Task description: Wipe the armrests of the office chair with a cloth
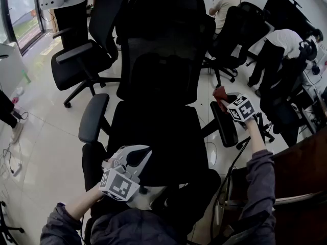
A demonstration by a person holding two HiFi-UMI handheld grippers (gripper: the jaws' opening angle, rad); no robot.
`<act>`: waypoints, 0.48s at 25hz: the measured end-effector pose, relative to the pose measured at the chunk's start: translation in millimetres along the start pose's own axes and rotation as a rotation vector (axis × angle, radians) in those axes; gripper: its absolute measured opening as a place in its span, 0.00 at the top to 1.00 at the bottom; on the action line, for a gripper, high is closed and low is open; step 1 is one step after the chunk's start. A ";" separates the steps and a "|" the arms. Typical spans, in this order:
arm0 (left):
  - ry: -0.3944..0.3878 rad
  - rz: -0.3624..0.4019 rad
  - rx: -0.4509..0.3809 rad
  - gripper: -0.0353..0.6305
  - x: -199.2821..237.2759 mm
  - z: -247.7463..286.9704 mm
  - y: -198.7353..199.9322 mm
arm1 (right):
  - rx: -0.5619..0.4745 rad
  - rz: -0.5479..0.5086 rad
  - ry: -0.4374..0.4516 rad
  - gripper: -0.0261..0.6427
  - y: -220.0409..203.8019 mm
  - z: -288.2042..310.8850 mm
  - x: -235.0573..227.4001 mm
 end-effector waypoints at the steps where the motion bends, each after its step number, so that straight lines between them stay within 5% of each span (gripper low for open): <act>1: -0.009 0.005 -0.001 0.92 -1.4 -0.1 1.3 | 0.003 0.002 0.007 0.89 0.5 -0.3 1.3; 12: -0.068 0.037 -0.040 0.92 -22.9 -2.8 3.6 | 0.004 -0.051 0.076 0.89 -16.0 -49.9 65.2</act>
Point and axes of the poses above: the fingertips, and each gripper's own axes: z forward along the fingers, x to its left, y out of its top, the point moved 8 cm from there along -z, backward along the fingers, and after that the axes turned 5 degrees about y, right-handed, at the moved point
